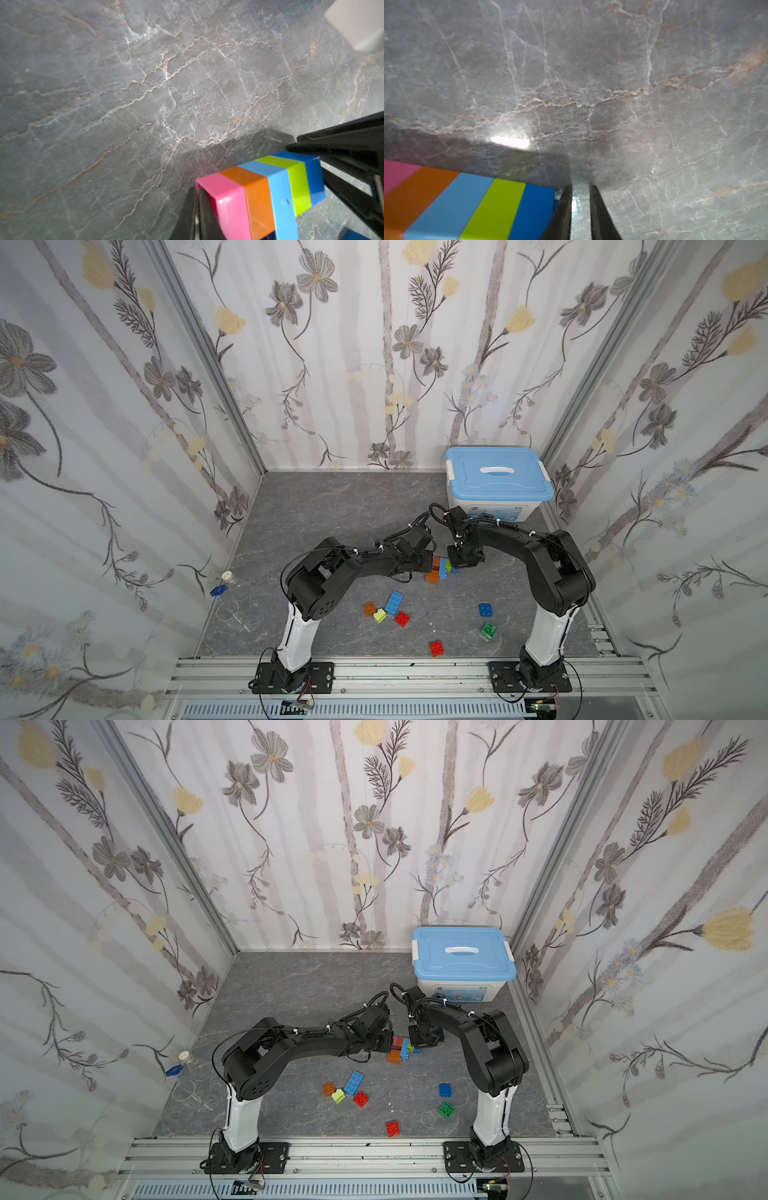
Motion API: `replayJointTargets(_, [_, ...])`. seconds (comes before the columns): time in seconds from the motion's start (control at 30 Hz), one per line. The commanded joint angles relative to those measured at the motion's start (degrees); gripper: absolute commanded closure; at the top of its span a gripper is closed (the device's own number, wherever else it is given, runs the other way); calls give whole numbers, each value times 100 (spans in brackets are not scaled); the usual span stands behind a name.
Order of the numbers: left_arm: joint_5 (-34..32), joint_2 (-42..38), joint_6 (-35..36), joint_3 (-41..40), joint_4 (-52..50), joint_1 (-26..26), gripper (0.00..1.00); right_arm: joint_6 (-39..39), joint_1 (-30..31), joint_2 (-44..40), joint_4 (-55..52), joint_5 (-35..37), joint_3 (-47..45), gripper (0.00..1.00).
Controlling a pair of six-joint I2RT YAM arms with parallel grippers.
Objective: Assemble the letter h with lego
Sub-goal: Adjust the lego brick at the center of the board.
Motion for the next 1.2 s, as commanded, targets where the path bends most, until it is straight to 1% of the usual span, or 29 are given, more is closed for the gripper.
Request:
replayJointTargets(0.0, [793, 17, -23, 55, 522, -37, 89, -1, 95, 58, 985, -889, 78, 79])
replayJointTargets(0.13, [688, -50, -92, -40, 590, -7, 86, -88, 27, 54, 807, -548, 151, 77])
replayJointTargets(0.43, [475, -142, -234, -82, 539, 106, 84, -442, -423, 2, 877, -538, 328, 77])
replayJointTargets(0.6, [415, -194, -121, 48, 337, 187, 81, -599, -571, 104, 732, -306, 680, 71])
replayJointTargets(0.67, [326, -301, -119, -30, 323, 193, 81, -596, -590, 76, 610, -262, 800, 70])
replayJointTargets(0.83, [107, -593, -40, -339, 268, 279, 78, -491, -590, -343, 423, 35, 676, 60])
replayJointTargets(1.0, [99, -732, -58, -603, 220, 361, 77, -418, -590, -673, 183, 202, 481, 59])
replayJointTargets(1.07, [65, -834, -52, -711, 249, 387, 77, -299, -585, -951, 172, 180, 292, 59])
replayJointTargets(1.17, [-50, -1188, -49, -951, 226, 451, 77, -171, -501, -1466, 157, 32, -42, 58])
